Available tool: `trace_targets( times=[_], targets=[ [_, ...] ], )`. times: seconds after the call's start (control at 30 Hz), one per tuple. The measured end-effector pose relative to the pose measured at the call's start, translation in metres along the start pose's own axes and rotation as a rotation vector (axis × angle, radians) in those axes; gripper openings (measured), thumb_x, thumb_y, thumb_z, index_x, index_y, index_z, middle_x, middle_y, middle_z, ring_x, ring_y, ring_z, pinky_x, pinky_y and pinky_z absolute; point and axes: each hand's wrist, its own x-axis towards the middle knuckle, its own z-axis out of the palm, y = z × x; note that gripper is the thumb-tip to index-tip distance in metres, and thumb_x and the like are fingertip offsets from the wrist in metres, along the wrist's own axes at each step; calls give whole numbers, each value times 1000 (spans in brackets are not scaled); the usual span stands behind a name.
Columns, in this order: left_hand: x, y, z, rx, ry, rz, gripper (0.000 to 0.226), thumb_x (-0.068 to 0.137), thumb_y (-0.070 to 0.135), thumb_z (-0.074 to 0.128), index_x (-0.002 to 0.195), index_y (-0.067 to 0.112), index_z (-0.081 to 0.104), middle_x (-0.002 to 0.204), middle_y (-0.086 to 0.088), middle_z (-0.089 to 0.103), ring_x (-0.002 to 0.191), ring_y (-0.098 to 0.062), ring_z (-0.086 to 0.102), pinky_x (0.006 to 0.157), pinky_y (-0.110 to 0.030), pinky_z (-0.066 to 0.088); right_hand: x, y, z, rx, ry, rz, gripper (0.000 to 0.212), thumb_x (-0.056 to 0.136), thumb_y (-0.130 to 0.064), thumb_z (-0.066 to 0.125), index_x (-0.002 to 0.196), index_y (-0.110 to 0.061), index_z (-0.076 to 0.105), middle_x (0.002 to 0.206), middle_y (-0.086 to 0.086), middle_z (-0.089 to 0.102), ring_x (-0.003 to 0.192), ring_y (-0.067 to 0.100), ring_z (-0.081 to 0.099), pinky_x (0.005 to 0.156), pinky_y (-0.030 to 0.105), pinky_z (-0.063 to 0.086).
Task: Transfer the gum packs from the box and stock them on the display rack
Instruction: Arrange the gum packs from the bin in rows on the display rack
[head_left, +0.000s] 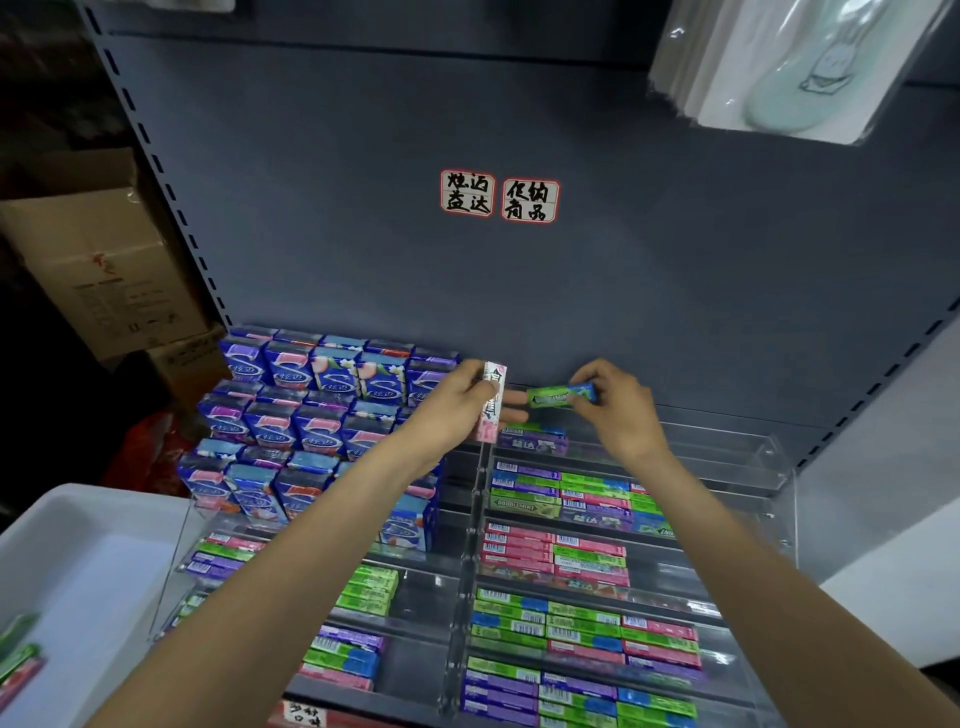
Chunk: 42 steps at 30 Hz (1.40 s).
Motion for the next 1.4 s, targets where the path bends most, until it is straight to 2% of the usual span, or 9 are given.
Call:
trace_targets(
  times=[0.13,0.3,0.63,0.93,1.07,1.17,1.2,1.3,1.4],
  targets=[
    [1,-2,-5,-21,-16,49,13,101,10,37,107,17,48,110,-8,67,96,-19,68,89,-33,53,-8,-1,9,-126,-93,-36,11,87,-7,63,96,-10,66,85,1,61,79,15,56,68,19,39],
    [-1,-5,-9,29,19,131,22,99,8,43,103,24,59,106,-1,65,96,-11,68,96,-33,50,-10,0,17,-265,-154,-91,17,89,-10,60,103,-10,71,102,6,62,90,21,60,83,34,49],
    [-4,0,-10,26,49,158,15,94,9,54,104,18,60,99,1,71,95,-8,67,75,-21,56,-10,-7,13,-364,-235,-102,26,95,-15,52,117,-12,65,115,9,60,101,26,59,82,31,45],
    [-4,-1,-11,-47,157,106,10,93,3,53,101,8,53,100,-9,62,92,-17,66,75,-22,58,-11,-5,8,-354,-221,-67,26,94,-19,55,117,-14,65,118,7,61,102,25,60,87,37,50],
    [0,-2,-4,-78,172,122,11,93,1,53,93,11,48,99,-11,60,93,-17,64,77,-22,57,-8,-1,5,-252,-203,-52,23,95,-19,52,113,-15,67,108,5,68,92,20,63,82,33,51],
    [3,-4,3,-12,148,139,13,91,3,57,92,13,49,96,-8,62,84,-13,66,76,-21,57,-7,3,0,-202,-228,-49,23,97,-20,49,103,-11,69,83,3,65,65,11,54,56,12,38],
    [4,-4,6,12,150,145,14,91,4,58,90,14,50,96,-8,63,80,-12,66,75,-20,57,-8,3,-1,-170,-234,-33,26,98,-23,46,97,-8,68,75,4,61,61,13,50,52,13,34],
    [8,-8,13,31,183,138,16,89,2,60,87,15,51,94,-8,65,76,-12,67,68,-17,56,-11,3,-3,44,-248,92,49,98,-45,36,96,-9,69,84,5,66,78,18,60,73,25,44],
    [12,-11,20,-9,203,109,16,88,0,61,89,13,52,93,-8,64,81,-16,68,70,-18,56,-15,3,-7,207,-284,101,43,94,-50,39,102,-19,69,97,1,70,90,17,65,85,33,47]
  ],
)
